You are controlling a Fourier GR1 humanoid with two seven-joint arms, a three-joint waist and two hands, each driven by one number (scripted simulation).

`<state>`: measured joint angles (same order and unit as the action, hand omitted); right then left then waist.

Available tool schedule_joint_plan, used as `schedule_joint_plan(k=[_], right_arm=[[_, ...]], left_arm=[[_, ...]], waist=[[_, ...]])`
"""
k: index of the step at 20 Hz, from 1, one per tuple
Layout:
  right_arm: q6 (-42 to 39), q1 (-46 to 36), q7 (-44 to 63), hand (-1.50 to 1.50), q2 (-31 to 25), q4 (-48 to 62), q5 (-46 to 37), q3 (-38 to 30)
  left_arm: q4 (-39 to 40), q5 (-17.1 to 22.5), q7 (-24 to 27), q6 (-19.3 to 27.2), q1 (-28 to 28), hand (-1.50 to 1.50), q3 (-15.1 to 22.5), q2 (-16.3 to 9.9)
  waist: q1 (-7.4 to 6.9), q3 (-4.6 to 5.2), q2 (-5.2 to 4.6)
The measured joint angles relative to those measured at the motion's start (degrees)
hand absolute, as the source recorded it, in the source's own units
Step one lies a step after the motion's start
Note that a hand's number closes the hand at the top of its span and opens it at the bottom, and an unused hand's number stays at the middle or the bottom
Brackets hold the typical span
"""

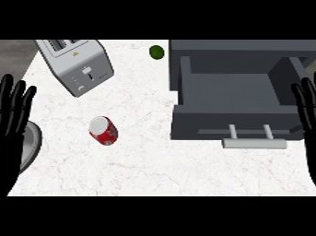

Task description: Pick up the can, place it into the drawer and close the drawer

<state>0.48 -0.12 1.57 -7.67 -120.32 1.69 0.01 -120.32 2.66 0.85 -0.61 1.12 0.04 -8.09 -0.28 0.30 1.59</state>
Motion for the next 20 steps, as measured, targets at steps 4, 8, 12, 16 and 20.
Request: schedule_joint_plan(k=[4,8,12,16,20], right_arm=[[-0.2,0.0,-0.1,-1.50,0.7,-0.2,-0.3,1.3],[1.5,2.0,2.7,-1.50,1.6,1.3,-0.2,0.3],[3.9,5.8,6.9,-1.50,2.0,0.6,-0.4,-2.0],[3.3,8.4,9.1,-1.50,0.7,-1.1,2.0,-5.7],[0.8,11.6,8.0,-1.50,0.1,-1.7,5.0,-9.4]], left_arm=[[2.1,7.0,1.5,-7.0,-2.1,-1.50,-0.3,-2.4],[6.1,12.8,-1.0,-15.1,-2.3,-1.50,1.0,-6.7],[10.9,18.2,-5.7,-20.9,-2.5,-1.50,-1.4,-12.1],[13.2,24.6,-9.2,-25.9,-3.4,-1.50,-5.2,-16.5],[13.8,28.6,-12.0,-29.0,-3.5,-1.50,-8.3,-18.5]], waist=[[0.39,-0.16,-1.05],[1.29,-0.21,-1.71],[1.30,-0.26,-1.71],[0.87,-0.29,-1.60],[0.63,-0.31,-1.55]])
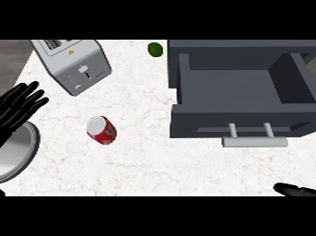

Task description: Pick up the can, place it into the drawer and close the drawer

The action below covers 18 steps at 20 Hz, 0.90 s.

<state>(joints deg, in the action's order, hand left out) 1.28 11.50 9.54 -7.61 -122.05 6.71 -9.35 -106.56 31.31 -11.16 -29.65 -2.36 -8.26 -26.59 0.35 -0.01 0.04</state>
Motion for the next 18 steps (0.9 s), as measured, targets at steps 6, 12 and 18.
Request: schedule_joint_plan(k=[6,12,18], right_arm=[[-4.1,4.4,-2.3,-1.50,0.1,-0.7,3.2,-4.0],[-8.7,6.6,-3.8,-1.50,-1.1,0.2,7.5,-8.5],[-12.6,10.3,-6.6,-1.50,-0.1,0.3,9.1,-10.9]], left_arm=[[-1.7,3.1,-2.4,-3.6,2.7,-1.50,-3.5,-0.4],[-1.5,10.2,-8.6,-1.4,2.1,-1.50,-5.9,-0.9],[-1.3,17.6,-15.8,2.8,0.2,-1.50,-6.1,-1.5]], waist=[[-0.20,-0.01,0.04],[-0.10,-0.03,0.03],[-0.02,-0.02,0.05]])
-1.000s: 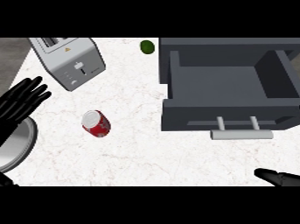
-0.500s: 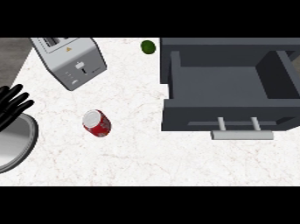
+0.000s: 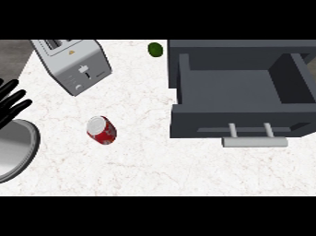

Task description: Pick up the can, place it into the drawer and close the drawer

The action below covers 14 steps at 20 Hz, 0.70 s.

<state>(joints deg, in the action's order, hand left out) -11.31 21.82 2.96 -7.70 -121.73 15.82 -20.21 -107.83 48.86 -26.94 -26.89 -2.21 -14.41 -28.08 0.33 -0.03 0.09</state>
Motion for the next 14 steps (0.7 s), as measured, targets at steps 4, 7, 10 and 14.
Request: schedule_joint_plan(k=[4,7,10,14], right_arm=[[-2.2,1.0,-1.4,-1.50,0.2,0.8,1.4,-2.2],[-3.7,1.4,-1.0,-1.50,0.2,0.4,3.0,-4.0],[-4.4,1.6,0.4,-1.50,0.5,-0.7,4.1,-5.1],[-7.1,2.8,0.1,-1.50,0.1,-0.5,6.5,-8.1]], left_arm=[[1.5,0.2,-2.3,2.5,-2.3,-1.50,2.0,2.0],[3.4,-0.1,-2.9,2.0,-2.8,-1.50,2.6,3.2],[5.9,-3.2,-1.8,1.8,-3.9,-1.50,4.0,5.4],[9.6,-7.6,-0.4,2.9,-6.6,-1.50,6.0,8.2]], waist=[[0.11,0.00,-0.03],[0.08,0.01,-0.04],[0.11,0.02,-0.06],[0.22,0.02,-0.07]])
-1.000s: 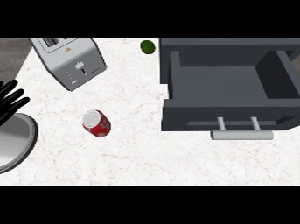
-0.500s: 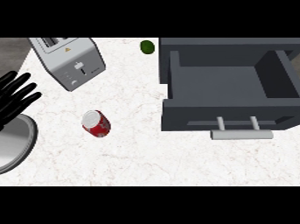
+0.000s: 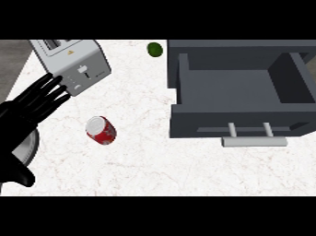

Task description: Pick up the can, place it into the drawer and close the drawer

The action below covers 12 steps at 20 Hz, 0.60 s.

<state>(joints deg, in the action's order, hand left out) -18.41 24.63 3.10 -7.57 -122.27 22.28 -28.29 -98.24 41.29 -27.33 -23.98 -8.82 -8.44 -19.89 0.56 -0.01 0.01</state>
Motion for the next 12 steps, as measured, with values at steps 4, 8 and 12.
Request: schedule_joint_plan(k=[4,8,12], right_arm=[[-0.4,-0.6,2.4,-1.50,0.1,-1.3,1.0,-1.5],[-2.9,1.2,1.6,-1.50,2.2,-2.2,0.8,-2.3],[-3.9,1.2,2.5,-1.50,2.8,-3.3,1.1,-3.5]], left_arm=[[2.8,-4.3,2.0,-0.1,-0.9,-1.50,1.5,2.3],[6.3,-9.0,5.8,-1.8,-0.4,-1.50,2.5,4.1],[10.4,-14.3,10.0,-1.7,-1.1,-1.50,3.7,6.4]], waist=[[-0.09,0.01,-0.01],[-0.08,0.02,0.01],[-0.06,0.01,-0.01]])
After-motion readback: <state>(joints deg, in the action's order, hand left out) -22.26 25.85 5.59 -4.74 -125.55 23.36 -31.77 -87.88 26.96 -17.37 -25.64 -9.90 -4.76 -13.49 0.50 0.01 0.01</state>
